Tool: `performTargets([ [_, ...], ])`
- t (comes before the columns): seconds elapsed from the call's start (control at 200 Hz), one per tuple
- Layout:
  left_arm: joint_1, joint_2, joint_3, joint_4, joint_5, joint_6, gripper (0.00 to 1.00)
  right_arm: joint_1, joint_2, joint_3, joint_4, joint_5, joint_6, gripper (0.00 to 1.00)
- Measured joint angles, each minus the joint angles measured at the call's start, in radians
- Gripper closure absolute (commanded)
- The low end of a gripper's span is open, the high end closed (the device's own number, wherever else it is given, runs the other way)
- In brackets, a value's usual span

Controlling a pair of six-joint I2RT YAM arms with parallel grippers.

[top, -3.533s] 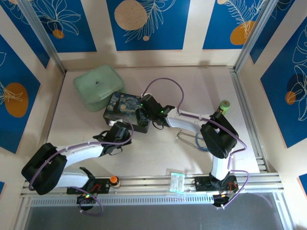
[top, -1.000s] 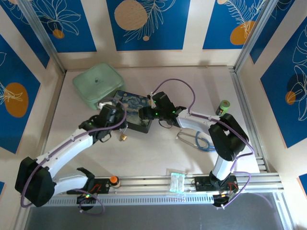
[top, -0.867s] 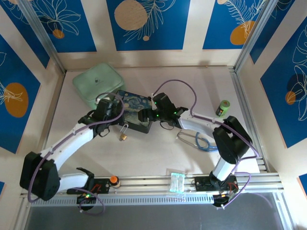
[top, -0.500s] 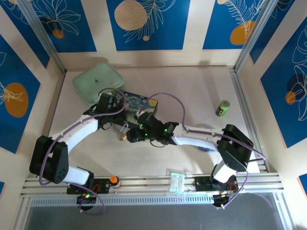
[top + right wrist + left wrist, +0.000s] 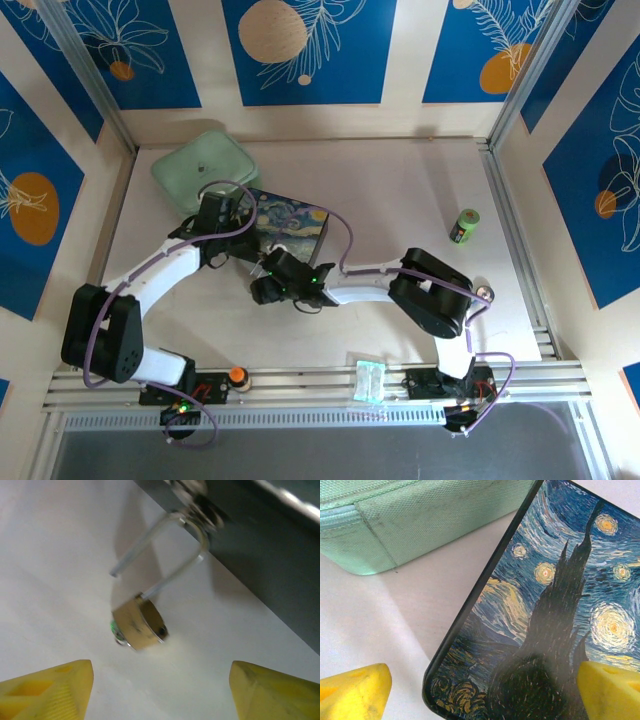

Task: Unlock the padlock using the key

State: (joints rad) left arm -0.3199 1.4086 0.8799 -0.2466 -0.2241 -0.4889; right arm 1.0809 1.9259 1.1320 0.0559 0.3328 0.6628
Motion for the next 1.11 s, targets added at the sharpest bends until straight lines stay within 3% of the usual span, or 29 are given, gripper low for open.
performTargets([
  [0.18, 0.004, -0.005, 0.0, 0.0, 0.016, -0.003, 0.06, 0.0, 0.051, 0.055, 0.018, 0.002, -0.005, 0.28],
  [0.5, 0.006, -0.009, -0.005, 0.021, 0.034, -0.01, 0.06, 0.01, 0.154, 0.158, -0.018, 0.036, -0.042, 0.39],
  [1.106, 0.018, -0.009, -0.007, 0.023, 0.033, -0.006, 0.06, 0.011, 0.176, 0.18, -0.051, 0.085, -0.059, 0.71],
])
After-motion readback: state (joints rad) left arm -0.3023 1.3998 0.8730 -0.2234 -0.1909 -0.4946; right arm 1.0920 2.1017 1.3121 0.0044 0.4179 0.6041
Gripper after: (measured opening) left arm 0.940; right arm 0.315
